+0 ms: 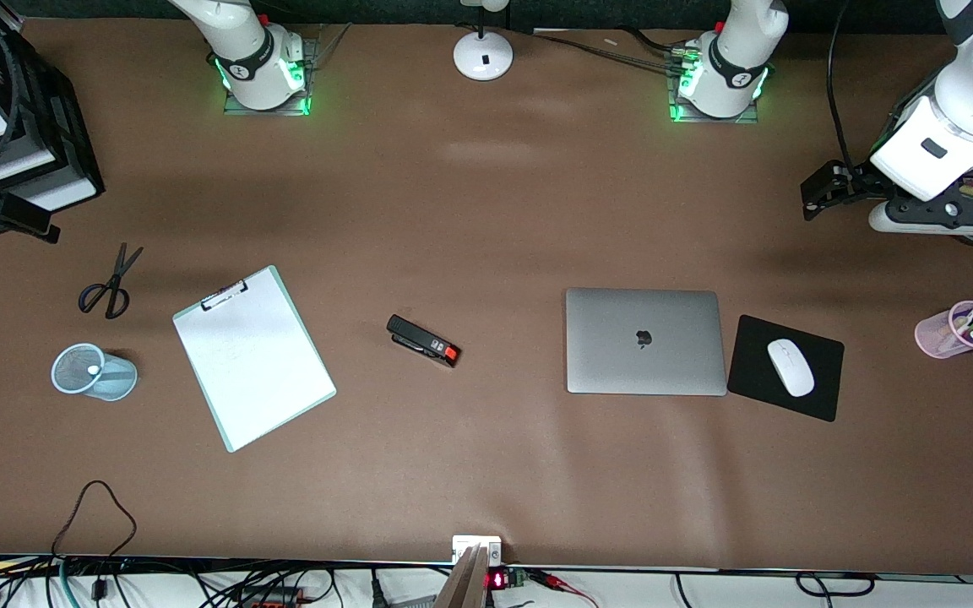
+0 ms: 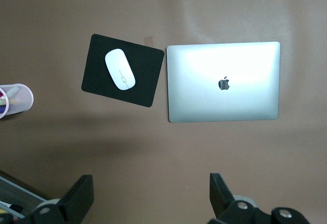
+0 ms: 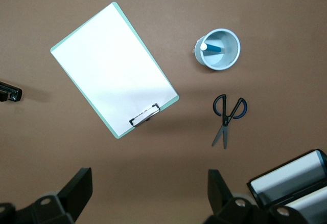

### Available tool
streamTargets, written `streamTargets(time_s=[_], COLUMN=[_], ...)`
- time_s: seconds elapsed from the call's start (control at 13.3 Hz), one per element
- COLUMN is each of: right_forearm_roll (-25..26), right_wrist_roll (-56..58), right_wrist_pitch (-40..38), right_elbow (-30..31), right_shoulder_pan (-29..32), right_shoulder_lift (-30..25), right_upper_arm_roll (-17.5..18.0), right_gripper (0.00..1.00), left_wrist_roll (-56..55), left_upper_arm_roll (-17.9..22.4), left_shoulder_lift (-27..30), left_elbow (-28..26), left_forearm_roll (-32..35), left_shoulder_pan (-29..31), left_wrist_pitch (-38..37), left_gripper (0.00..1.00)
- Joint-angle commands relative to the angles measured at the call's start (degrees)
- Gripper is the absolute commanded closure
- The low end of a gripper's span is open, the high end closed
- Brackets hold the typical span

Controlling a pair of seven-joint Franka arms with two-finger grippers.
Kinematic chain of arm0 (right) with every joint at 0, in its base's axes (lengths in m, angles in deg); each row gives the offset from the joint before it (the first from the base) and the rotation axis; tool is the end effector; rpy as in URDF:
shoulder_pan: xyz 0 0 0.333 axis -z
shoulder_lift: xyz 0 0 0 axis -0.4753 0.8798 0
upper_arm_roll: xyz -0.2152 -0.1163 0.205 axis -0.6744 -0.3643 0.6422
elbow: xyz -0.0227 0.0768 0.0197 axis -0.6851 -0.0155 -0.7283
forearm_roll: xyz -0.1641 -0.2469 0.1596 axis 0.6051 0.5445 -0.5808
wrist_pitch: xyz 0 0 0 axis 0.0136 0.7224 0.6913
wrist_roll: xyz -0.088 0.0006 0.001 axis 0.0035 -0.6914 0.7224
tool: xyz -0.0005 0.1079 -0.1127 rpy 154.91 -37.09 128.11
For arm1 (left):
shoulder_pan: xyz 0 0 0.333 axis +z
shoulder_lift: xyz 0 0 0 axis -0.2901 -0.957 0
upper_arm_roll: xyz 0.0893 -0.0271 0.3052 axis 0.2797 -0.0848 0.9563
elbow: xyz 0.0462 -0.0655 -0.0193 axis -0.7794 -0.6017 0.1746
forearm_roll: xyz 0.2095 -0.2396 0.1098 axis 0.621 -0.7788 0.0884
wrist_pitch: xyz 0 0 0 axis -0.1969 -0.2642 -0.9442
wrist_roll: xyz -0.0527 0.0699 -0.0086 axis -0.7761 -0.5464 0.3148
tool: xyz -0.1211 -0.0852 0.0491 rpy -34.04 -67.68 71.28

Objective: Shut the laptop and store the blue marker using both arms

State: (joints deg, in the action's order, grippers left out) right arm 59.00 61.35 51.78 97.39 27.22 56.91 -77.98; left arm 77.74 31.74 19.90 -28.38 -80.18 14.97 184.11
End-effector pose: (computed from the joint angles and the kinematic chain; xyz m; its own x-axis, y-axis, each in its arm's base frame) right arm 0.5265 -0.0446 0.5468 0.9965 -0.0590 -0.0594 -0.0578 -0.9981 0.0218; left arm 0.4825 -0.0555 0.5434 0.9995 -0.0306 -0.0118 -0.0309 -0.9991 -0.0286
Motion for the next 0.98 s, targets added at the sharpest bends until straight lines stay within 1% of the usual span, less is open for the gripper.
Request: streamTargets(time_s=[0.0,0.3,0.45,0.9], right_forearm_roll=[-0.68,-0.16,-0.16,-0.15], right_wrist_roll=[-1.36,-0.48,-0.48,-0.48], right_wrist_pitch=[0.69,0.07,-1.5,-1.16], right_elbow=[3.79,3.71,3.97,3.18], right_shoulder_pan=[-0.86,-1.21,-1.04,-1.13], right_shoulder_lift=[-3.78,-4.58,-4.49,-3.87], right_upper_arm_roll=[-0.6,-0.34,-0.34,-0.34], right_gripper=[0.0,0.0,0.0,0.0], left_wrist_roll=[0.55,0.55,0.55,0.55], left_upper_arm_roll=[0.2,0.2,0.29,0.29], left_shoulder_lift=[-0.1,-0.1,-0.1,-0.1], left_elbow=[0.93,0.93,0.93,1.02], left_forearm_roll=[-1.33,-1.33,-1.33,-1.33], left_shoulder_pan=[-0.04,-0.04,-0.04,0.04], left_wrist_pitch=[-1.0,-1.0,-1.0,-1.96], left_gripper=[0.0,0.0,0.0,0.0])
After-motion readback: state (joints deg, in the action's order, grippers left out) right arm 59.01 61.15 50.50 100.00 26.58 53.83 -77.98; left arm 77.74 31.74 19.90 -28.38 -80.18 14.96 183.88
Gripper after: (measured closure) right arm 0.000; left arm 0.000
